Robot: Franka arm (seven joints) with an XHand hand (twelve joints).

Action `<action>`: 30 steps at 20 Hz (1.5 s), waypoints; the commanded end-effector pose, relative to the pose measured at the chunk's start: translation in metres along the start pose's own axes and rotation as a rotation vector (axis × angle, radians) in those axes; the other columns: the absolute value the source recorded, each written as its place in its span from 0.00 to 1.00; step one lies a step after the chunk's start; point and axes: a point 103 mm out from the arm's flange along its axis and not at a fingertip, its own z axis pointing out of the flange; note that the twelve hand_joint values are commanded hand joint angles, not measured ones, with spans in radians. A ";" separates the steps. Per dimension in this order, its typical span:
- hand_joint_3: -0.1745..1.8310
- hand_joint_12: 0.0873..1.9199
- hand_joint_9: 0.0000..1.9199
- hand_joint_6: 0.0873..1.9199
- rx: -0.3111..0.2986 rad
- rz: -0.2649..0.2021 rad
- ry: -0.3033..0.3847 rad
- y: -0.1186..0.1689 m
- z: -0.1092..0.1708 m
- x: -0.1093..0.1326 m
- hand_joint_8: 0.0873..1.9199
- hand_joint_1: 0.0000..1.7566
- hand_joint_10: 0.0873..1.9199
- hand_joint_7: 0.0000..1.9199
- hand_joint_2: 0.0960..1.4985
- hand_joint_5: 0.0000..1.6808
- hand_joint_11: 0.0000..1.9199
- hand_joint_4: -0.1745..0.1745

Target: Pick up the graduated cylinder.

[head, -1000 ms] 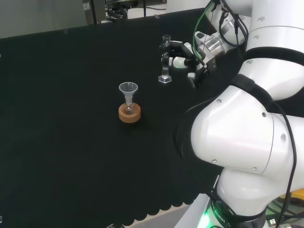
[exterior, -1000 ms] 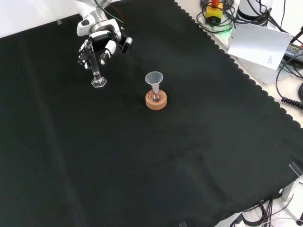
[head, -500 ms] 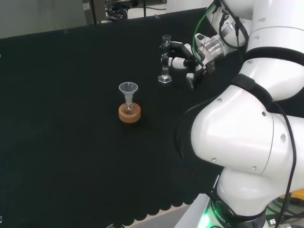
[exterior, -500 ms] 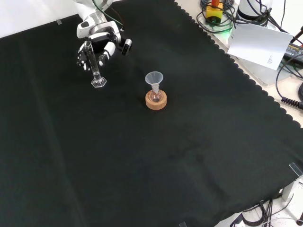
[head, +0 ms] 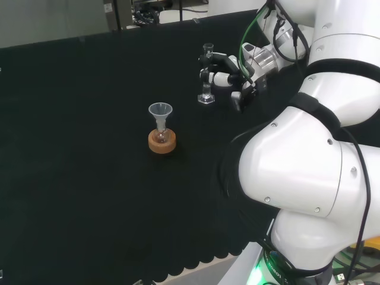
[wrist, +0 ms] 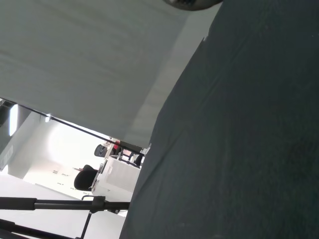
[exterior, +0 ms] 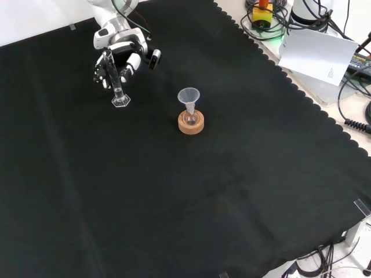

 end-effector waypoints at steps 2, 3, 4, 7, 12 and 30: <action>0.00 0.51 0.48 0.31 -0.010 0.020 0.006 0.000 -0.001 -0.006 0.30 0.68 0.15 0.31 0.73 0.43 0.41 0.47; 0.00 0.50 0.49 0.30 -0.012 0.022 0.000 0.000 -0.001 -0.006 0.31 0.68 0.15 0.32 0.75 0.47 0.43 0.48; 0.02 0.49 0.50 0.37 -0.016 0.025 -0.006 0.000 -0.001 -0.005 0.32 0.67 0.15 0.34 0.75 0.51 0.44 0.35; 0.07 0.46 0.55 0.49 -0.027 0.035 -0.052 0.000 -0.002 -0.001 0.31 0.66 0.14 0.43 0.74 0.57 0.50 0.05; 0.09 0.42 0.65 0.50 -0.009 0.040 -0.241 0.000 -0.013 0.016 0.49 0.71 0.10 0.52 0.73 0.58 0.56 0.00; 0.08 0.36 0.76 0.41 0.128 0.042 -0.548 -0.044 -0.052 0.082 0.39 0.73 0.00 0.58 0.69 0.65 0.62 0.00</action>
